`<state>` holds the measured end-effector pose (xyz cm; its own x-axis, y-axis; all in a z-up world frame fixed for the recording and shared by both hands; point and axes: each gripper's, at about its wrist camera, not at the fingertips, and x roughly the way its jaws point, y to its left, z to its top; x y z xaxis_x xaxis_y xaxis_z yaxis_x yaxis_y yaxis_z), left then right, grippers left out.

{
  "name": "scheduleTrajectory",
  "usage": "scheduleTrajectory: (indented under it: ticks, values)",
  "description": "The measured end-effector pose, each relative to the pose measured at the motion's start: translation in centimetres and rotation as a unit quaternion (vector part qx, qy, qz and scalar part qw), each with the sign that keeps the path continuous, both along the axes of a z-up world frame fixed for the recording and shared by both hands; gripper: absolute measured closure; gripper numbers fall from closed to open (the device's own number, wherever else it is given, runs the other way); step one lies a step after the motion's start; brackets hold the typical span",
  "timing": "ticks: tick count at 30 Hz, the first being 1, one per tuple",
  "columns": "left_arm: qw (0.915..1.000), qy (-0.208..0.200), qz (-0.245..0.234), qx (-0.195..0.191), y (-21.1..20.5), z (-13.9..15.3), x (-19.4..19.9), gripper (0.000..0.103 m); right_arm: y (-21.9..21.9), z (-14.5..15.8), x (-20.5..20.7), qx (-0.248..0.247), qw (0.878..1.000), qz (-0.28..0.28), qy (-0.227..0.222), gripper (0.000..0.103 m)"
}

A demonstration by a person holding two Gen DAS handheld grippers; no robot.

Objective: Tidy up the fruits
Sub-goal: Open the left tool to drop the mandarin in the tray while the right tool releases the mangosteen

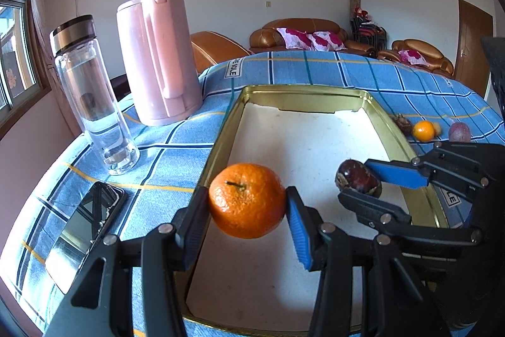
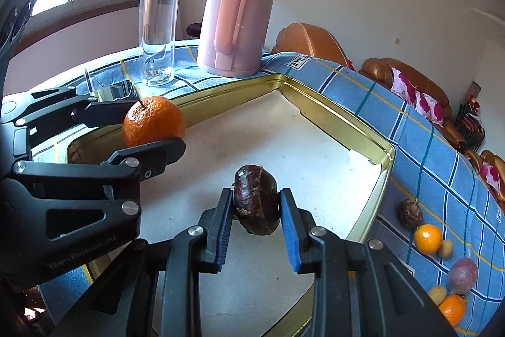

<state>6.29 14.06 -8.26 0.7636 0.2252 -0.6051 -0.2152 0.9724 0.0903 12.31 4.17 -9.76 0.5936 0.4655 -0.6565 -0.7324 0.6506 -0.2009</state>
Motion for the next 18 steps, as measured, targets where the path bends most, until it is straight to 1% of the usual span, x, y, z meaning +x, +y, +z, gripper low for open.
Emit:
scheduleTrajectory:
  ticks: [13,18]
  values:
    - [1.0,0.002,-0.001,-0.001,-0.07,-0.07,-0.07,0.052,0.1,-0.02,-0.28,-0.006,1.0,0.005,-0.003,0.072]
    - [0.9999,-0.008,-0.005,0.005,-0.46,0.38,-0.49,0.05,-0.02,0.08,-0.44,0.002,1.0,0.008,-0.001,0.071]
